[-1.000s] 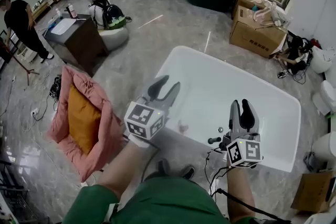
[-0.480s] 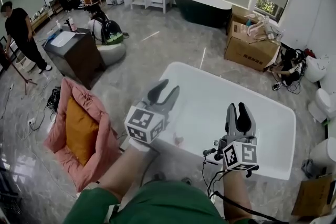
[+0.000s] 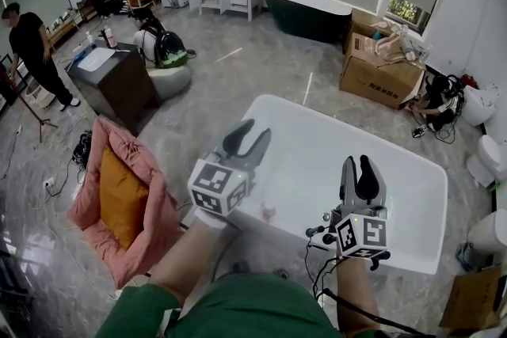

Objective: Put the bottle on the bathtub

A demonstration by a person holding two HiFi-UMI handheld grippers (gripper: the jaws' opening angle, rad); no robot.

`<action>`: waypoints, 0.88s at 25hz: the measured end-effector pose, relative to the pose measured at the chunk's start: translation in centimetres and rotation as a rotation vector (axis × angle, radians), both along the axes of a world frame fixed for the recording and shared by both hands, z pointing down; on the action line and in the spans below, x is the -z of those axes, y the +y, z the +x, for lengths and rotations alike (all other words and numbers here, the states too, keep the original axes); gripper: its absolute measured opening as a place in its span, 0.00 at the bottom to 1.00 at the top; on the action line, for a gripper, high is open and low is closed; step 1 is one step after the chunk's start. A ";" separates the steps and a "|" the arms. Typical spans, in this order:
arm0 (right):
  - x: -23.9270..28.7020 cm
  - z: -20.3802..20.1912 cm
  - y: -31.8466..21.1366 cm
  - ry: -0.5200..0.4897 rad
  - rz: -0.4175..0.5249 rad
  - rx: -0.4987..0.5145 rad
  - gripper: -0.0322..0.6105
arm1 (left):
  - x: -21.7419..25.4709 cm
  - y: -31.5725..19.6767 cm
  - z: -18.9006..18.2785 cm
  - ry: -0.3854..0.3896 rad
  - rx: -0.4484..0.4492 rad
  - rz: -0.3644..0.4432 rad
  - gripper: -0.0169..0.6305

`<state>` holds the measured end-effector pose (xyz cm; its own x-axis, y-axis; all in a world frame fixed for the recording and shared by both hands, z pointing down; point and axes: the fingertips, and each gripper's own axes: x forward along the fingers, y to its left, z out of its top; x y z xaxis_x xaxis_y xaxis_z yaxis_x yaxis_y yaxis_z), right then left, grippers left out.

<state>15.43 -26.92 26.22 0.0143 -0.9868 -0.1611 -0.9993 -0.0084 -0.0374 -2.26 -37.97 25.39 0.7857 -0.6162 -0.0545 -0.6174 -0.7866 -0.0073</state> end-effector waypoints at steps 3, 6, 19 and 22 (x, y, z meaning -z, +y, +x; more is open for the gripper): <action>-0.4 0.6 -0.3 0.001 -0.011 0.001 0.25 | -0.4 -0.2 0.3 -0.006 0.005 -0.006 0.27; -0.7 1.1 -0.4 -0.004 -0.017 0.003 0.25 | -0.7 -0.3 0.7 -0.010 0.006 -0.015 0.27; -0.6 1.9 -0.3 -0.015 -0.005 0.053 0.23 | -0.5 0.5 2.0 -0.023 0.014 -0.016 0.26; -0.7 2.2 -0.2 -0.009 -0.001 0.060 0.23 | -0.6 0.7 2.4 -0.028 0.015 -0.016 0.26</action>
